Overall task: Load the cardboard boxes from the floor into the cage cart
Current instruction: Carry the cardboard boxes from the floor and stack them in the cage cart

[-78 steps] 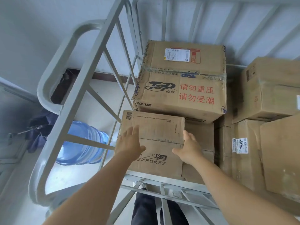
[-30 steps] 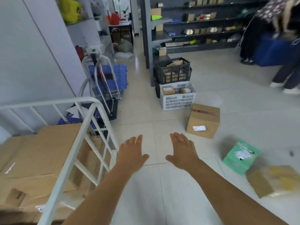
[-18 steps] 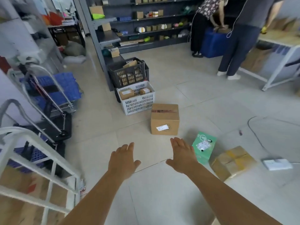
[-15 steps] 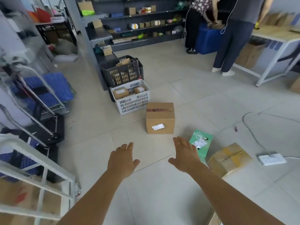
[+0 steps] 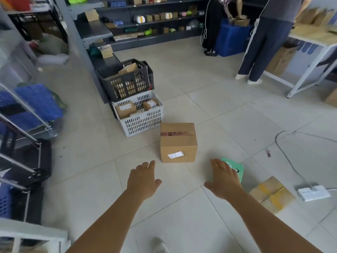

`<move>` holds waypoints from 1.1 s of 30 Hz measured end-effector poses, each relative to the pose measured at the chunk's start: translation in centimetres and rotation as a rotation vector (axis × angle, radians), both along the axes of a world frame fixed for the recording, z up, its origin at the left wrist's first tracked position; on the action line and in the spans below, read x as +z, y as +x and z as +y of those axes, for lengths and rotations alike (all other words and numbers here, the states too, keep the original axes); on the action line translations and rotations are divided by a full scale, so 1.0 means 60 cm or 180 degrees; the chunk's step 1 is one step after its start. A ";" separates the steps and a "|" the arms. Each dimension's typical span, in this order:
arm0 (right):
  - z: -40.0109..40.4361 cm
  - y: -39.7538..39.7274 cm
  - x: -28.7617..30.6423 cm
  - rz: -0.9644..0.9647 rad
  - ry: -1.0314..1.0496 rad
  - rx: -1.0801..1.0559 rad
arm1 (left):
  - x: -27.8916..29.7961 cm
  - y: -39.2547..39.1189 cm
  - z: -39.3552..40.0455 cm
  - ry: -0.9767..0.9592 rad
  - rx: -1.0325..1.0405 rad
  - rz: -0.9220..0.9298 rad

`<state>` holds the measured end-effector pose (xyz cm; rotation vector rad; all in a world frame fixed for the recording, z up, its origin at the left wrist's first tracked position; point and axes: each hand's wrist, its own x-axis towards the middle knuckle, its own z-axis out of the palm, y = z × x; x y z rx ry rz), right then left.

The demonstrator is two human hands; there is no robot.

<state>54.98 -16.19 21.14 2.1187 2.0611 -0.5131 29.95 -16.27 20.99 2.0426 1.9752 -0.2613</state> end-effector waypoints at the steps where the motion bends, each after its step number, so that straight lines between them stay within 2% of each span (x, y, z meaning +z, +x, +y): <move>1: 0.022 -0.004 0.000 0.0007 0.0016 -0.0034 | 0.000 -0.005 0.023 -0.0003 -0.0031 0.0032; 9: 0.205 -0.010 -0.031 0.0062 -0.0021 -0.0205 | -0.023 -0.018 0.218 -0.0095 -0.0128 -0.0004; 19: 0.463 0.049 -0.113 0.0188 -0.0177 -0.0233 | -0.095 0.028 0.470 -0.0355 -0.0007 0.0117; 28: 0.697 0.093 -0.230 0.0322 -0.0517 -0.0223 | -0.224 0.063 0.675 -0.0679 0.0394 -0.0065; 33: 0.790 0.087 -0.334 0.0392 -0.0638 -0.0330 | -0.327 0.051 0.762 -0.0795 0.0522 -0.0136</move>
